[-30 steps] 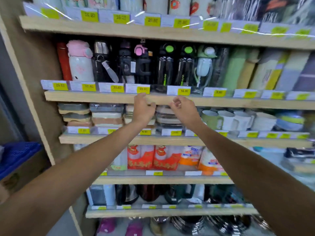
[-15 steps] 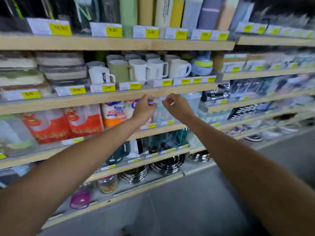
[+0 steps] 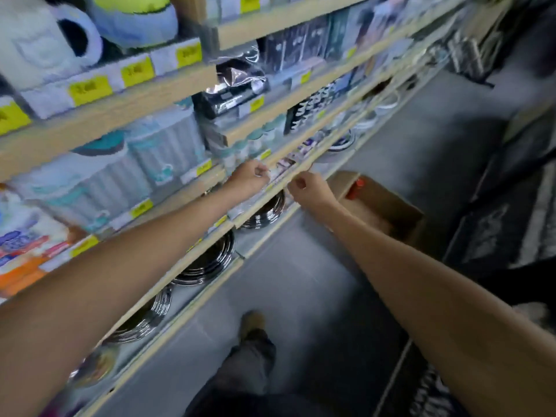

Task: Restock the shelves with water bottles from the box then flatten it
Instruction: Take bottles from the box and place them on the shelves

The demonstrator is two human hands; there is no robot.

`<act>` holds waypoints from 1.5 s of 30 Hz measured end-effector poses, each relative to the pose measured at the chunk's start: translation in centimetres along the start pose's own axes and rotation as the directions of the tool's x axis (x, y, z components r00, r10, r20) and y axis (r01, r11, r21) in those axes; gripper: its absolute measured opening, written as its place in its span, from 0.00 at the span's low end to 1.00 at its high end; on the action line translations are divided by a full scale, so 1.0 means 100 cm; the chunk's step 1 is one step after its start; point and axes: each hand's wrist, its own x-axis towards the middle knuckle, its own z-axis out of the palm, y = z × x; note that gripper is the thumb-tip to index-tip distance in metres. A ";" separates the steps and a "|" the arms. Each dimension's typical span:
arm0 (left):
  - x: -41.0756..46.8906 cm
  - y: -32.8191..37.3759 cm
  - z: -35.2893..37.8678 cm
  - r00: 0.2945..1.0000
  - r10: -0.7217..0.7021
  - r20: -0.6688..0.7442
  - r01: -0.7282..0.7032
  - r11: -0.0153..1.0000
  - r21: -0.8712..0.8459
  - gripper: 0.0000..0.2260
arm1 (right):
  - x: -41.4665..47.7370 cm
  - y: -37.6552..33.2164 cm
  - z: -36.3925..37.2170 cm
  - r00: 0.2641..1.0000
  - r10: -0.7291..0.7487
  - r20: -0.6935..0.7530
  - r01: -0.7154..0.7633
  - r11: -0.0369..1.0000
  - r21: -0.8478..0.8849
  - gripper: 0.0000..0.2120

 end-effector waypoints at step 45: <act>0.563 0.211 0.534 0.633 -0.323 0.704 0.070 0.929 0.363 0.37 | 0.464 0.559 -0.245 0.741 0.657 0.140 -0.664 0.686 0.298 0.19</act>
